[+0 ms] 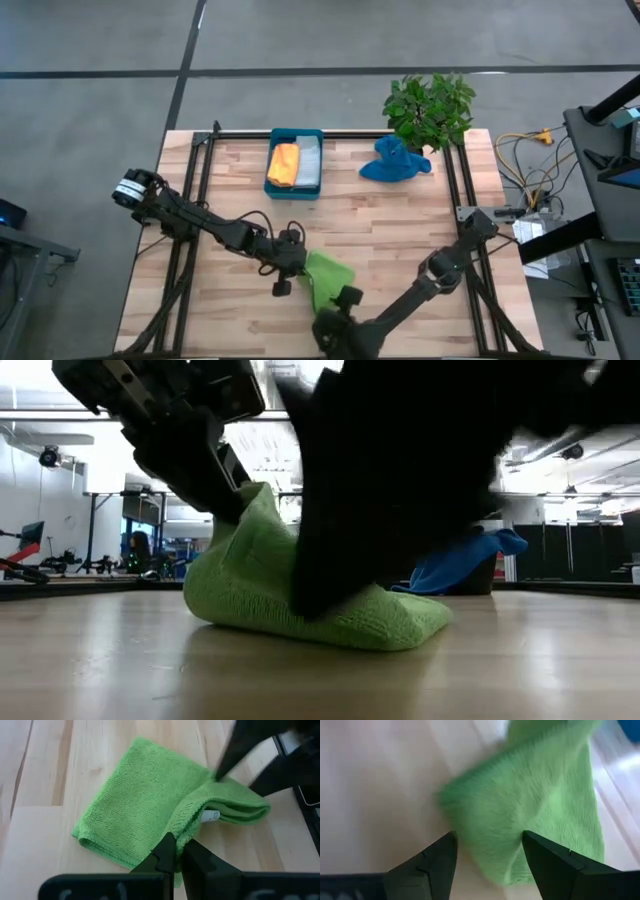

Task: Fold microfiber towels
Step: Fold the green microfiber cloth

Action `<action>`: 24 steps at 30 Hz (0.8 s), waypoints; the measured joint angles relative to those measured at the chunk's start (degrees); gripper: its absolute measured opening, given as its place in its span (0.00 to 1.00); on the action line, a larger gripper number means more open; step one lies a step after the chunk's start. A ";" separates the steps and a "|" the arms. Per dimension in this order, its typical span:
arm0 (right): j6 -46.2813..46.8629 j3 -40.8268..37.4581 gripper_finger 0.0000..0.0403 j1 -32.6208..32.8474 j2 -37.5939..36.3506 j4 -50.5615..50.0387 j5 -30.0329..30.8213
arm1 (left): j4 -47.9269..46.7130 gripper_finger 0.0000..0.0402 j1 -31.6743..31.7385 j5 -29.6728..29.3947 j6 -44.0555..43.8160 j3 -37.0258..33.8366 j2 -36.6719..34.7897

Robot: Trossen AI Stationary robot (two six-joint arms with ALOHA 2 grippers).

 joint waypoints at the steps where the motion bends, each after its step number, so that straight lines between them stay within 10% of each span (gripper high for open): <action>1: 2.06 0.02 0.54 -0.47 0.28 -1.26 -0.42 | 0.03 0.00 0.09 0.00 -0.15 0.00 0.00; 24: 8.62 3.19 0.53 -0.44 -1.85 -1.60 6.79 | 0.94 0.00 1.07 0.26 -0.15 0.02 0.00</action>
